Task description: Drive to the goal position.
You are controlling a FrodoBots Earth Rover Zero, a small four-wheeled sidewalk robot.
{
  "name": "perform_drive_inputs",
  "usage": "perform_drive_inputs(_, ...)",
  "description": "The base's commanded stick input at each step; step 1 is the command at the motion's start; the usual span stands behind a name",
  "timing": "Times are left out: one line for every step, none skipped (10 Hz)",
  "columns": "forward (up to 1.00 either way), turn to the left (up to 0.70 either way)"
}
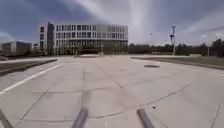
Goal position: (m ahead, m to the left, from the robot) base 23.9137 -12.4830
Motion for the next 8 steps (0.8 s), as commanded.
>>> perform_drive_inputs(0.50,0.00)
perform_drive_inputs(0.50,0.00)
perform_drive_inputs(0.50,0.00)
perform_drive_inputs(0.50,0.00)
perform_drive_inputs(0.50,0.00)
perform_drive_inputs(0.50,0.00)
perform_drive_inputs(0.50,0.00)
perform_drive_inputs(0.50,0.00)
